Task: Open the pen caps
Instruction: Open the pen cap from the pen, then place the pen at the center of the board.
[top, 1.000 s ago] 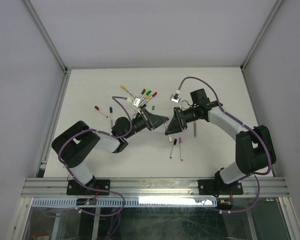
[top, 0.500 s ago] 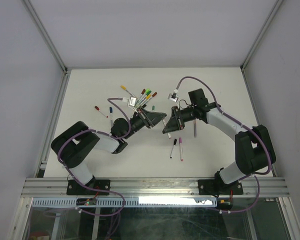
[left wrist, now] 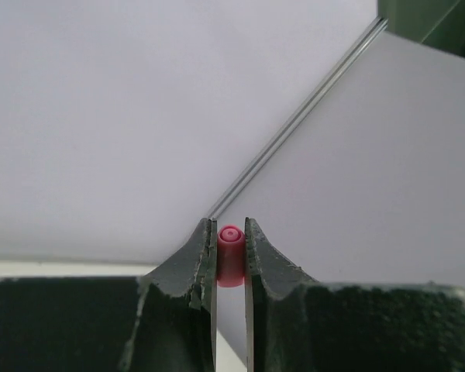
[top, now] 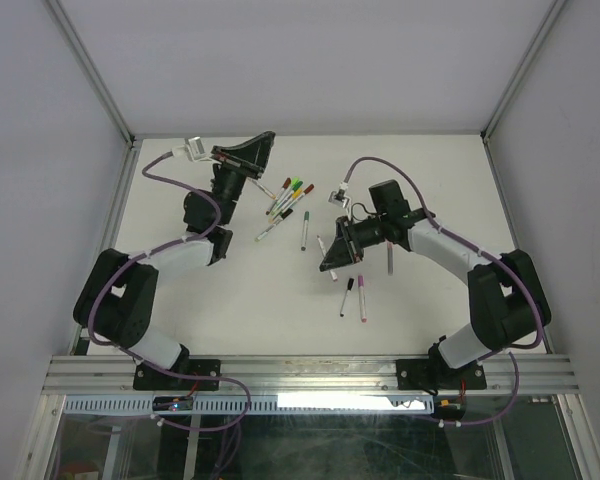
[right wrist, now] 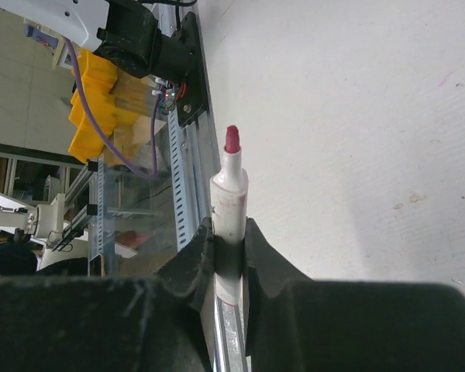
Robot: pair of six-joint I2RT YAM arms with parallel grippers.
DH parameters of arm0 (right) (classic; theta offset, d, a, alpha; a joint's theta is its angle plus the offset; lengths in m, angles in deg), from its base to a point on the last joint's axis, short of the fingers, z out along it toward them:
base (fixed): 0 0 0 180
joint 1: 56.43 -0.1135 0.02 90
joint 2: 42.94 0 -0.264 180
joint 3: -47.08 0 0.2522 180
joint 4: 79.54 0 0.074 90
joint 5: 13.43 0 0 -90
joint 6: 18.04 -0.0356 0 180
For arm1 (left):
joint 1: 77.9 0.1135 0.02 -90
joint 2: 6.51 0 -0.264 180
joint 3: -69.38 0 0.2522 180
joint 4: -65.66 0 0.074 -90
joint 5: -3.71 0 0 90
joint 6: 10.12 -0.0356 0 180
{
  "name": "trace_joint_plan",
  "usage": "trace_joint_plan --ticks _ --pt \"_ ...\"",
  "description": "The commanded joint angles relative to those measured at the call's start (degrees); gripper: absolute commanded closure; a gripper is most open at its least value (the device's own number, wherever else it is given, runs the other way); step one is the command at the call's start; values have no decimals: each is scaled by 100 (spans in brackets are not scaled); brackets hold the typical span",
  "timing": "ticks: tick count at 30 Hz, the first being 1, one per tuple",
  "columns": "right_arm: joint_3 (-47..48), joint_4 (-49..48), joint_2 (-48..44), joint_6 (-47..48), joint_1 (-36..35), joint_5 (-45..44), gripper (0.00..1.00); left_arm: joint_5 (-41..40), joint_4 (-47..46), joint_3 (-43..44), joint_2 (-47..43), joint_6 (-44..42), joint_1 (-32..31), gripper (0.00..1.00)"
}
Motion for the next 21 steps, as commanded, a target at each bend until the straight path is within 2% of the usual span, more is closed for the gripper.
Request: trace_joint_plan --ticks 1,5,9,14,17,21 --pt "129 169 -59 -38 -17 85 100 -314 -48 215 -478 -346 54 100" --pt "407 789 -258 717 102 -894 100 6 403 -135 -998 -414 70 100" --pt "456 999 -520 1224 186 -2169 100 370 1737 -586 -1716 -420 65 100" --pt "486 991 -448 1314 277 -3130 100 727 3623 -1066 -2335 -374 25 100" --pt "533 931 -224 1084 379 -3596 100 629 4522 -1260 -2625 -259 -52 100" --pt "520 844 -128 881 440 -3629 100 76 5225 -1565 -2939 -28 -246 100"
